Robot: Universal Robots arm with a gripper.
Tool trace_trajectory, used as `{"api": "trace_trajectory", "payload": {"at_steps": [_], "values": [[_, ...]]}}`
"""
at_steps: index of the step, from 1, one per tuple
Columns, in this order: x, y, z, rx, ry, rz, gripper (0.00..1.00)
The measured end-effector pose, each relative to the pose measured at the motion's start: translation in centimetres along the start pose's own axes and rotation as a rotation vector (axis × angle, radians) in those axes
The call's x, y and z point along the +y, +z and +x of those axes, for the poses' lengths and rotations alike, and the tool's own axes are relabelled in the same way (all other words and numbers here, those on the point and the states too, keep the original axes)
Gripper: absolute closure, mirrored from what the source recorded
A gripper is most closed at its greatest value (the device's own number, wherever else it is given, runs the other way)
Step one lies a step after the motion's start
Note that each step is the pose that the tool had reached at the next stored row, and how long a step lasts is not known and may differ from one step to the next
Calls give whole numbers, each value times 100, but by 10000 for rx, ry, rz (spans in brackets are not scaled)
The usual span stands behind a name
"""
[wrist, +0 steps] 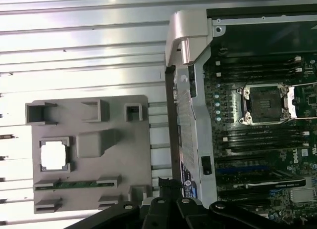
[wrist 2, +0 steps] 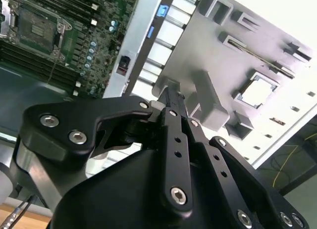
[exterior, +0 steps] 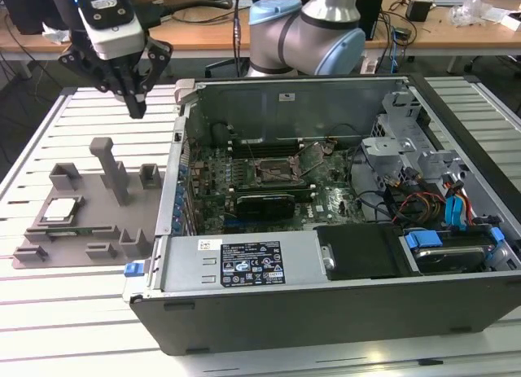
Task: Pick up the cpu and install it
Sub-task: 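Reach for the cpu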
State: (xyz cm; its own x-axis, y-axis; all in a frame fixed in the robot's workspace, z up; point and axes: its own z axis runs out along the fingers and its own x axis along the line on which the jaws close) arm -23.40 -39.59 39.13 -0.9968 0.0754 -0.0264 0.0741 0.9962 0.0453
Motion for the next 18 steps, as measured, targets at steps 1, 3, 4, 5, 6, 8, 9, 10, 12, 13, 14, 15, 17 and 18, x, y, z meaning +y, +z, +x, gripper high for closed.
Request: {"api": "trace_trajectory", "payload": {"at_steps": [1,3,4,5,6,8,9,10,12,13,14,15,17,18], "values": [[3,7,29,-1,-1,0,89],[10,24,99,-1,-2,0,89],[14,32,131,0,-1,0,89],[18,39,161,0,0,1,89],[21,47,193,0,0,1,89],[28,60,256,0,-2,0,89],[33,65,285,1,-2,1,89],[40,72,319,-1,0,0,89],[50,82,377,0,0,0,89],[56,88,411,0,-2,0,89],[71,102,478,-1,-1,0,89],[87,112,530,0,0,0,89],[113,127,619,0,-2,0,89],[126,133,656,-1,0,0,89]]}}
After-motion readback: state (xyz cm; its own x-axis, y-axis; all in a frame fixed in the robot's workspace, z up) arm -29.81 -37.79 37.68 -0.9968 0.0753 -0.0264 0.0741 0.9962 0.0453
